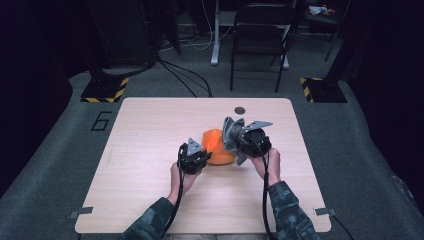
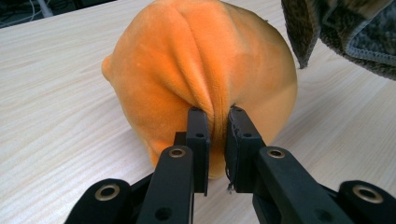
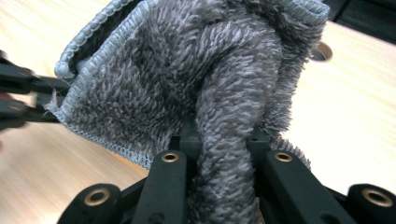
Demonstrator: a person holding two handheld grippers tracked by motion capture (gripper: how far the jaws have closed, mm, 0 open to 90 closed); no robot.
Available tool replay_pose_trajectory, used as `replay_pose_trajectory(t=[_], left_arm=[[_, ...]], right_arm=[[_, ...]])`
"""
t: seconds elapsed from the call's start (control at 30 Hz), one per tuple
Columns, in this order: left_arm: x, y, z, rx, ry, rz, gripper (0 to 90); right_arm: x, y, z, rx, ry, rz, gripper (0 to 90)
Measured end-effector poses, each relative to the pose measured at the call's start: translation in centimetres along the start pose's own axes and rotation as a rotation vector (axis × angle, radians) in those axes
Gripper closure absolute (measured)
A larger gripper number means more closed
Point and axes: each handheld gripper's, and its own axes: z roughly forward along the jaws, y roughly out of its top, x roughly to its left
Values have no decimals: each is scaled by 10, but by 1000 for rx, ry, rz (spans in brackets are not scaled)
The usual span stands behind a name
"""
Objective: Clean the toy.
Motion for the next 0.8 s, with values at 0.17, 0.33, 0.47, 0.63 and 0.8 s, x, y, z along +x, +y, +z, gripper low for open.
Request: replay_pose_trajectory(t=[0.17,0.33,0.47,0.63,0.8], left_arm=[[-7,1,0,-5,-7,10,810],[-18,2,0,2,-14,64,810],[-16,0,2,15,-21,69,810],[-9,-3,5,13,-19,42,810],[-4,-5,6,10,-18,29,810]], right_arm=[[15,4,2,-5,23,-49,759],[28,1,11,9,27,-109,755],[25,-6,21,38,2,-117,755],[14,-12,26,77,-27,-95,756],[1,-22,34,131,-56,-49,757]])
